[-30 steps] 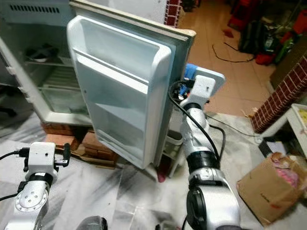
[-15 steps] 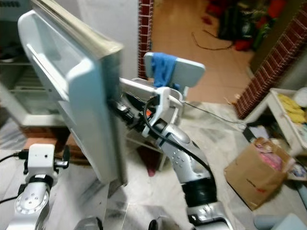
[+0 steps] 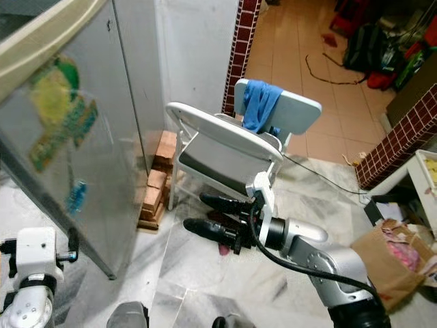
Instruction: Restocking fridge
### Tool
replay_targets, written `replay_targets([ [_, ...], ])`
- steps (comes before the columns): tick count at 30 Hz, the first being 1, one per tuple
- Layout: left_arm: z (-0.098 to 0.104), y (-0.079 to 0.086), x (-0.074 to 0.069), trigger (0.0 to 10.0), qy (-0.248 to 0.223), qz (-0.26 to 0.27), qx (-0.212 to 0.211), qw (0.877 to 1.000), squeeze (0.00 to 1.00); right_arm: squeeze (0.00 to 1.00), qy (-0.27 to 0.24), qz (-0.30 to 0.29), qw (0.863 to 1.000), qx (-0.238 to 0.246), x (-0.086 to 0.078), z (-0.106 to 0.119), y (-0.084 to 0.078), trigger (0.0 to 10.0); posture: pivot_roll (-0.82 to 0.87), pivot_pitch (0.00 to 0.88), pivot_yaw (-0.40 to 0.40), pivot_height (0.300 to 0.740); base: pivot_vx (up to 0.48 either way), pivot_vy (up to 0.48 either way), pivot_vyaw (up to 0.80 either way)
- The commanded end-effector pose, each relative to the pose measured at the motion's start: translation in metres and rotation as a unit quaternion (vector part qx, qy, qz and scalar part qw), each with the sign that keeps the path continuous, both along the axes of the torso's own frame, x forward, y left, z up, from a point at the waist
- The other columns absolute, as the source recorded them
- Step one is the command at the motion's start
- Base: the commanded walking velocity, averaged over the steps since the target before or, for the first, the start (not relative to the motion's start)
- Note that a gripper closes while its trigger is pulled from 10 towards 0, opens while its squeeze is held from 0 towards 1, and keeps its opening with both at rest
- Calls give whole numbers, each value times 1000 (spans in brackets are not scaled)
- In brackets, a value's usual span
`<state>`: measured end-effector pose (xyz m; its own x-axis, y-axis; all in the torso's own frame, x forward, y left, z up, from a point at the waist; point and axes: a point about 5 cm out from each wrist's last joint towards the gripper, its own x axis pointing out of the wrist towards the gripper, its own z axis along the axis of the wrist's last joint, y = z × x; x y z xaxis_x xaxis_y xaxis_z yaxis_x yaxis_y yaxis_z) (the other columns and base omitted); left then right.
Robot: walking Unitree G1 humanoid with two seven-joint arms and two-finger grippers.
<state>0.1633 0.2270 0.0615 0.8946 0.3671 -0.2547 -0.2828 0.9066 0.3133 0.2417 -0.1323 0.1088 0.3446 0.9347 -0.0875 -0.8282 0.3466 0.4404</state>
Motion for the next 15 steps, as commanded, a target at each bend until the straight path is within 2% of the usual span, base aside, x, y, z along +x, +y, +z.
replay_targets([
  [1,11,4,-1,10000,-26,8,28,999,0,0,-3,-6,1000,-21,3,-5,-2,10000,214,112,-101,740,0,0,0],
  [5,18,10,0,10000,-43,13,65,997,0,0,-7,-25,999,-43,5,-13,-1,10000,218,113,-103,740,0,0,0],
  [8,20,18,6,10000,-47,27,67,996,0,0,-29,-98,992,-75,17,-20,-6,10000,215,114,-107,740,0,0,0],
  [10,23,21,17,10000,-55,28,71,996,0,0,-54,-203,974,-87,33,-19,-15,10000,204,113,-107,740,0,379,0],
  [11,27,19,25,10000,-65,13,77,995,0,0,-69,-273,955,-89,42,-18,-23,10000,199,110,-104,740,0,480,0],
  [12,27,19,25,10000,-65,13,77,995,0,0,-69,-273,955,-89,42,-18,-23,10000,199,110,-104,740,0,480,0],
  [14,33,12,36,10000,-79,-14,86,993,0,0,-98,-343,930,-93,46,-13,-30,10000,189,104,-98,740,0,480,0],
  [15,35,10,38,10000,-84,-19,87,992,0,0,-99,-362,922,-94,46,-13,-33,10000,181,101,-93,740,0,480,0],
])
